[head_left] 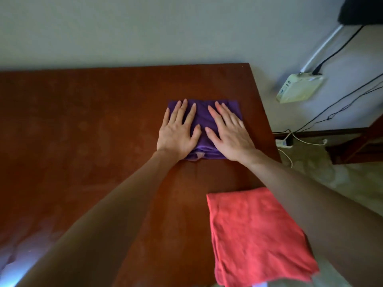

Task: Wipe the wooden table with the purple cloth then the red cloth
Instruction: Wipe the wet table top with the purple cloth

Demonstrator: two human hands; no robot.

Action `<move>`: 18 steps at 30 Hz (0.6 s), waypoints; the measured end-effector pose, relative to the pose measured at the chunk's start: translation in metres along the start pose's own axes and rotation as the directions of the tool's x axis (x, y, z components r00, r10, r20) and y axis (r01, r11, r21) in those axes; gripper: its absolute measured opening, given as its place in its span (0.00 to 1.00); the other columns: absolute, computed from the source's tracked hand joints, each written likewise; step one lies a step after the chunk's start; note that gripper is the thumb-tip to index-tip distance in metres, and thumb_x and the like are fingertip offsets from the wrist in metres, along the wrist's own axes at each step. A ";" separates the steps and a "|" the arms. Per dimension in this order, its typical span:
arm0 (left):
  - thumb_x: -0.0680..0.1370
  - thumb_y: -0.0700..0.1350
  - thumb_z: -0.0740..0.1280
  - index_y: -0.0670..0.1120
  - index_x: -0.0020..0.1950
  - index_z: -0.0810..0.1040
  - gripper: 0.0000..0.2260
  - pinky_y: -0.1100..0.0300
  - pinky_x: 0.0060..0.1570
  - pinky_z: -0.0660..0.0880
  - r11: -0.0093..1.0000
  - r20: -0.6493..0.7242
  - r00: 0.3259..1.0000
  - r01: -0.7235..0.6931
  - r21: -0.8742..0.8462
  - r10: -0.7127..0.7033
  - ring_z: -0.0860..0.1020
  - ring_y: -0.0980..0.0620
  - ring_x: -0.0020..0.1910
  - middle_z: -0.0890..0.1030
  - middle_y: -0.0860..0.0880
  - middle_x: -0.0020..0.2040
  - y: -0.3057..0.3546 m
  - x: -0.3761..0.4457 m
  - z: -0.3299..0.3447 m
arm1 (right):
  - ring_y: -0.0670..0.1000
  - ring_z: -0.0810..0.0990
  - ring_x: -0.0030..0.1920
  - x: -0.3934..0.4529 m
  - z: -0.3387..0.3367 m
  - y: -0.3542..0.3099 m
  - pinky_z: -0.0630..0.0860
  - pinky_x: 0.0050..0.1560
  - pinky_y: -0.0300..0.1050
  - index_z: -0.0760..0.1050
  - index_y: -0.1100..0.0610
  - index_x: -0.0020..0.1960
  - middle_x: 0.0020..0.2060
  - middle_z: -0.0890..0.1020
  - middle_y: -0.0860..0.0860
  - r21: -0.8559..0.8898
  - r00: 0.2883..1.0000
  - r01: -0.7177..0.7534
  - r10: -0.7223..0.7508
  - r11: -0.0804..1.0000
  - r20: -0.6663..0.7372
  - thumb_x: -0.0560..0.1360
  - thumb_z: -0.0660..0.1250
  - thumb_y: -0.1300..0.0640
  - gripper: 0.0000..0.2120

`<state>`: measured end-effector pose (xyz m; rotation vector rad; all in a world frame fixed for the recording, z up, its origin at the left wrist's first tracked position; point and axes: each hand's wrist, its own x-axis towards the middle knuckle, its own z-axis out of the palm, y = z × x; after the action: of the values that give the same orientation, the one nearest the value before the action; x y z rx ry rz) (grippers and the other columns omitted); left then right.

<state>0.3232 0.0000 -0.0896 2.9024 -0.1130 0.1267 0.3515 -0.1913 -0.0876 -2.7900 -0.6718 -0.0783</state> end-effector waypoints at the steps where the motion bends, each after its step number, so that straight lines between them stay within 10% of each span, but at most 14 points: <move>1: 0.81 0.61 0.45 0.50 0.83 0.54 0.32 0.47 0.81 0.46 1.000 -0.004 1.000 -0.002 -0.007 0.002 0.50 0.47 0.83 0.55 0.45 0.83 0.010 -0.008 0.001 | 0.53 0.56 0.82 -0.011 -0.002 0.004 0.59 0.80 0.55 0.58 0.53 0.83 0.82 0.60 0.54 0.005 1.000 0.004 -0.004 1.000 -0.007 0.81 0.49 0.37 0.34; 18: 0.81 0.61 0.51 0.51 0.83 0.57 0.31 0.45 0.81 0.50 0.997 -0.038 0.998 -0.059 -0.048 0.057 0.53 0.48 0.82 0.58 0.44 0.82 0.067 -0.015 0.017 | 0.51 0.57 0.82 -0.050 -0.013 0.062 0.59 0.79 0.52 0.60 0.51 0.82 0.82 0.60 0.51 0.003 0.997 0.060 -0.059 0.998 -0.050 0.81 0.54 0.38 0.33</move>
<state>0.3036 -0.0677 -0.0926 2.8474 -0.1917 0.1845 0.3353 -0.2697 -0.0962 -2.7536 -0.7418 -0.1573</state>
